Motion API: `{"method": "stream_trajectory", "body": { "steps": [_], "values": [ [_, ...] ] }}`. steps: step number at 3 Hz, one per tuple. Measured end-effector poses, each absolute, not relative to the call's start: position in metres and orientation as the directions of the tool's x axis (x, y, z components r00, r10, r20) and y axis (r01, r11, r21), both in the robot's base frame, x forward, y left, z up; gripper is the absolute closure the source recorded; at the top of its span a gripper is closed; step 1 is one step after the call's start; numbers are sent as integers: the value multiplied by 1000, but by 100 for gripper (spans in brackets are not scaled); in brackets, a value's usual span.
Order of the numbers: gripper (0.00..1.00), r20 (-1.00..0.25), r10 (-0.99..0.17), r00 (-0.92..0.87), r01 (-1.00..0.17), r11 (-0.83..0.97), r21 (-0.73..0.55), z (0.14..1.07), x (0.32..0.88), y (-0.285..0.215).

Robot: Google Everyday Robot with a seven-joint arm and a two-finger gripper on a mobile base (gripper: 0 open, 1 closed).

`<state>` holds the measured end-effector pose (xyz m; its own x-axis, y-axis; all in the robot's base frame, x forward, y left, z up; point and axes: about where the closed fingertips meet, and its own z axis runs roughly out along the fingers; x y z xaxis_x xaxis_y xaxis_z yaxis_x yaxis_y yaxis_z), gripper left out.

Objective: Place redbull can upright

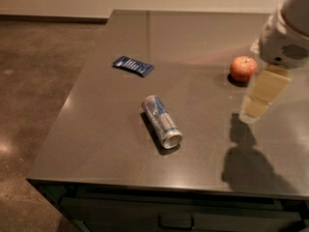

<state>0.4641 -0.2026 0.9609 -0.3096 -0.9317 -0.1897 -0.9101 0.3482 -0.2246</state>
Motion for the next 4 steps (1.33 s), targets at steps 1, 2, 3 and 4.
{"method": "stream_trajectory", "body": {
  "steps": [1,2,3,4],
  "values": [
    [0,-182,-887,-425,-873,454,-178,934,489,-183],
    [0,-193,-816,-545,-811,571,-125,914,507,-162],
    [0,-209,-731,-650,-732,675,-86,904,516,-138],
    [0,-220,-648,-729,-653,755,-62,896,518,-115]
  ]
}}
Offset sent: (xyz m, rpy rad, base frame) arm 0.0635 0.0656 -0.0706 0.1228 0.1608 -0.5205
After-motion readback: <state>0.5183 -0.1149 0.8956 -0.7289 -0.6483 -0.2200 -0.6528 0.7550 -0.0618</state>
